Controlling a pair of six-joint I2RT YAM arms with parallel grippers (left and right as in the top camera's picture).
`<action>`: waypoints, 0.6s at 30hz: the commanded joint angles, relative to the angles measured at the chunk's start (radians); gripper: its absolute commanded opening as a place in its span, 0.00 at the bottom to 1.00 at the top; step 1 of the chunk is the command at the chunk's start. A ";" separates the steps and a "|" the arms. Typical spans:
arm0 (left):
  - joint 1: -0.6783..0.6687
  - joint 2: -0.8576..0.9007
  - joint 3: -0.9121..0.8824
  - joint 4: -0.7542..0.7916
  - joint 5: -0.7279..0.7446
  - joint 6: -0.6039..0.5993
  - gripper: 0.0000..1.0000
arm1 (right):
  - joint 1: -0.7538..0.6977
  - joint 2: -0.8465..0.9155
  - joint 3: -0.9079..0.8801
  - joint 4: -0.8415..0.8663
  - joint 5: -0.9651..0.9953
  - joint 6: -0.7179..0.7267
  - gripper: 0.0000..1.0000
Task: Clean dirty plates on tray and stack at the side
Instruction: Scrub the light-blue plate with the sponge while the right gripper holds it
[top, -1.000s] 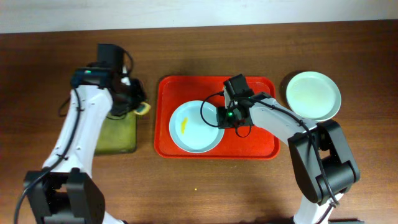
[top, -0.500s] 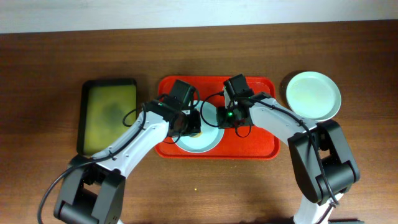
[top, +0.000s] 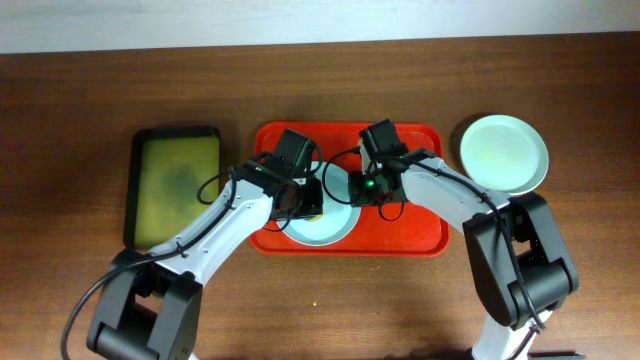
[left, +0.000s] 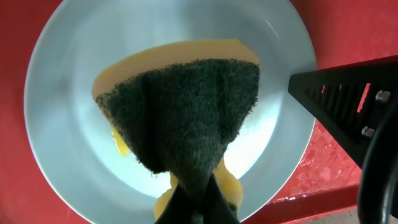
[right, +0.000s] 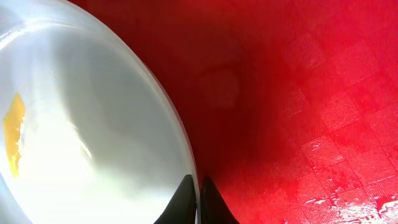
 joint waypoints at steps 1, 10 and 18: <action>-0.003 -0.002 -0.004 0.006 -0.011 -0.010 0.00 | 0.010 0.013 -0.013 -0.004 0.029 -0.006 0.05; -0.003 -0.002 -0.004 0.008 -0.011 -0.010 0.00 | 0.010 0.013 -0.013 -0.005 0.043 -0.005 0.04; -0.003 0.008 -0.004 0.028 -0.011 -0.010 0.00 | 0.010 0.013 -0.013 -0.005 0.048 -0.006 0.04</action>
